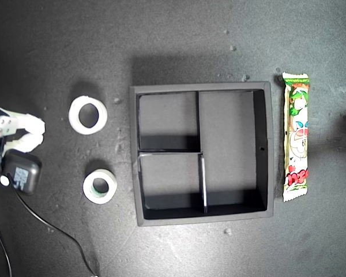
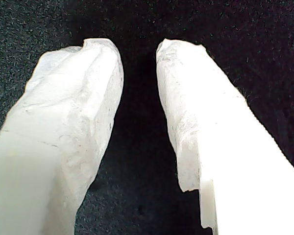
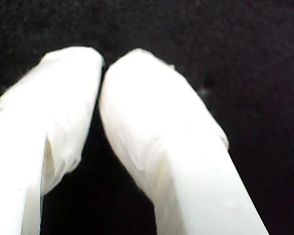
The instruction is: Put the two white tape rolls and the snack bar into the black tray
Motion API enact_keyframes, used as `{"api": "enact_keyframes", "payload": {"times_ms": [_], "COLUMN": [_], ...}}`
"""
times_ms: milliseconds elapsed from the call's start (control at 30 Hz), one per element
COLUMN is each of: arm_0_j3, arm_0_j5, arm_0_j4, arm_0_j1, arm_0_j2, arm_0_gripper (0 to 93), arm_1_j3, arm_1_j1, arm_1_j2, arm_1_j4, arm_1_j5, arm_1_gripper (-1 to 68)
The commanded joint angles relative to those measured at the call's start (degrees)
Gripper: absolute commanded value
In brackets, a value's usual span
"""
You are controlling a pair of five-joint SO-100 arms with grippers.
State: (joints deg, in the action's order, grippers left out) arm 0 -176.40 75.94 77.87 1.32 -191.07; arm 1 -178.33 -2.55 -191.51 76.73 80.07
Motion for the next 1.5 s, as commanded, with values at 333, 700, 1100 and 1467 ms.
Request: {"api": "enact_keyframes", "payload": {"times_ms": [333,700,1100,1467], "arm_0_j3": [-3.43,-3.43,-3.43,-3.43], "arm_0_j5": [0.18,0.18,15.03,24.61], "arm_0_j4": [2.11,2.11,1.93,1.05], "arm_0_j1": [0.79,0.79,-4.92,-3.96], "arm_0_j2": [-2.99,-2.99,-2.99,-2.99], "arm_0_gripper": [13.8,13.8,14.0,21.0], "arm_1_j3": [-0.62,-0.62,-0.62,-0.62], "arm_1_j1": [0.26,0.26,-5.54,-4.66], "arm_1_j2": [-0.35,-0.35,-0.35,-0.35], "arm_1_j4": [0.09,0.09,0.09,0.09], "arm_1_j5": [-3.96,-3.96,-1.85,-2.29], "arm_1_gripper": [14.1,14.1,13.9,6.6]}}
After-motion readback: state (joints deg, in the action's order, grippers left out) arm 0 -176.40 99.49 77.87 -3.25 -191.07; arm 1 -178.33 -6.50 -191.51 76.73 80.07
